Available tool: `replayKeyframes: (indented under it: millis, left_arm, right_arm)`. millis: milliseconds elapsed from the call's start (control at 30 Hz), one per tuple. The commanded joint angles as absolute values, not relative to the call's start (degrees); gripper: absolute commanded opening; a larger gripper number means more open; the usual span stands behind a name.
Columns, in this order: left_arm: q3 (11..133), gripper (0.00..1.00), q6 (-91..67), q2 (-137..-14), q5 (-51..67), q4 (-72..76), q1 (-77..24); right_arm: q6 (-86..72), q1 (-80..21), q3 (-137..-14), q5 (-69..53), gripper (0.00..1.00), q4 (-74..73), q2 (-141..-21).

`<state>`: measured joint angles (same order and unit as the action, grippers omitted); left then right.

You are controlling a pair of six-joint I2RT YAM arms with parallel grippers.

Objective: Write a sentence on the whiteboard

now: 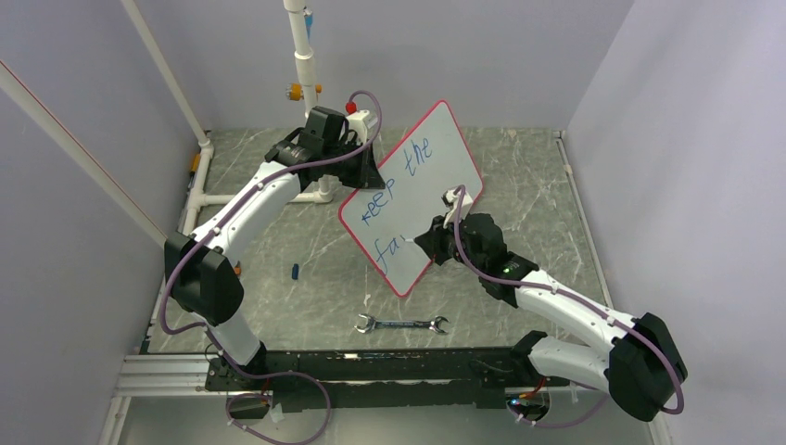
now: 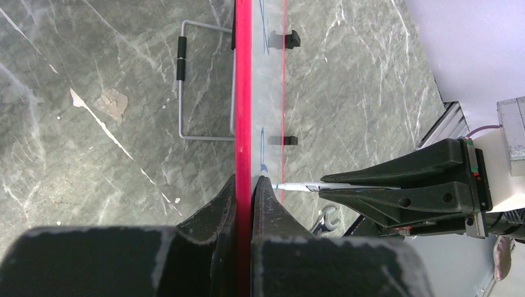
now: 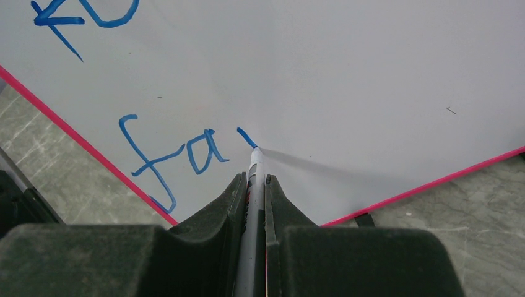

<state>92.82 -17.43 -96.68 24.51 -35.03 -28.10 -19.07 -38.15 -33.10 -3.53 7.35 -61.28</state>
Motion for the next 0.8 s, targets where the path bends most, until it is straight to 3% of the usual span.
replayKeyframes:
  millis: [0, 400, 767]
  left_arm:
    - [93.5, 0.00, -10.0, -97.4, 15.3, -36.3, -28.5]
    - [93.7, 0.00, -10.0, -97.4, 15.3, -36.4, -28.5]
    - [93.8, 0.00, -10.0, -97.3, 16.0, -36.4, -28.5]
  right_arm:
    - [-18.8, -38.2, -33.5, -2.7, 0.00, 5.6, -61.2]
    - [-18.8, -38.1, -38.7, -5.4, 0.00, 3.8, -57.8]
    - [-20.0, -38.2, -41.5, -8.4, 0.00, 9.5, -62.7]
